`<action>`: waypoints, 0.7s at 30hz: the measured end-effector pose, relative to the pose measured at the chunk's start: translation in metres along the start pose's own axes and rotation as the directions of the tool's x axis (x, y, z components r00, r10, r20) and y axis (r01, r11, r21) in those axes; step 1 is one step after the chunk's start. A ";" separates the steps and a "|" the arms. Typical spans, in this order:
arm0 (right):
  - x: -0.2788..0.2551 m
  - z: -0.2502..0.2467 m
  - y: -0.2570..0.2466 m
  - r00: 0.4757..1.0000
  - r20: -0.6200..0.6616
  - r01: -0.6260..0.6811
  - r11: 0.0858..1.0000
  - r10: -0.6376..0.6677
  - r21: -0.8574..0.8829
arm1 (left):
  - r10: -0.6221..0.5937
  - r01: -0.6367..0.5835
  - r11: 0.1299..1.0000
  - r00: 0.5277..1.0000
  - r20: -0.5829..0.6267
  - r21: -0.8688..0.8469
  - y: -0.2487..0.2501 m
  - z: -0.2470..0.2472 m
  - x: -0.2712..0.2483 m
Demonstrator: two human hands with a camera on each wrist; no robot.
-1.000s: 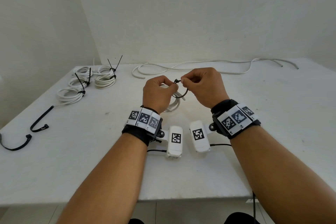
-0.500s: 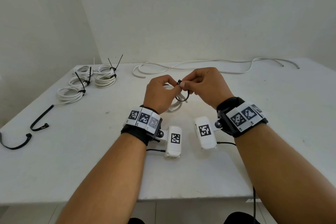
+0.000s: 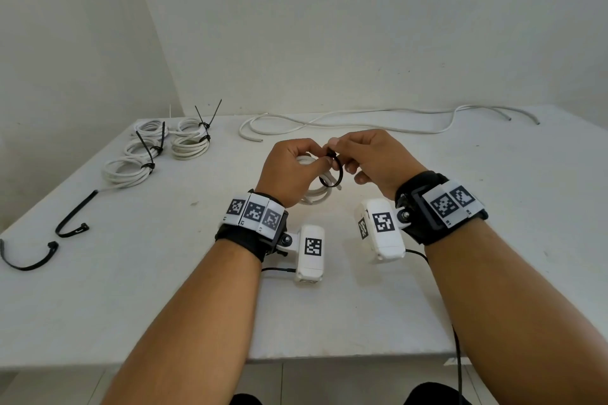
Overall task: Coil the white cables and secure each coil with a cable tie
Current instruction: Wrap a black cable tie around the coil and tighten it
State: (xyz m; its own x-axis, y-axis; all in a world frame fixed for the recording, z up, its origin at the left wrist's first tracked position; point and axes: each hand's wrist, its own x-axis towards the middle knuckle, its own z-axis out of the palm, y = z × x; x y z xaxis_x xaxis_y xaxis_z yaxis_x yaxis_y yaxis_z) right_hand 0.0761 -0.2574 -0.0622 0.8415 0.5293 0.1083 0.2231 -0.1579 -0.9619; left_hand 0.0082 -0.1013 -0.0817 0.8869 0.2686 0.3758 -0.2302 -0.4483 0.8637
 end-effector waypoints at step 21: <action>0.009 -0.028 0.013 0.958 -0.054 -0.224 0.852 0.282 0.472 | -0.070 0.119 0.955 0.980 0.186 -0.270 0.004 0.008 -0.006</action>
State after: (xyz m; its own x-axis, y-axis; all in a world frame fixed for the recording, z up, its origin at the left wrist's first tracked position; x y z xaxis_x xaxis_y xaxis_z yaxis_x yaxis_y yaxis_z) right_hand 0.0999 -0.2782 -0.0664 0.8954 0.4178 -0.1538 -0.2309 0.1404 -0.9628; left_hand 0.0053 -0.1118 -0.0830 0.9598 0.1360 0.2457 -0.2224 -0.1662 0.9607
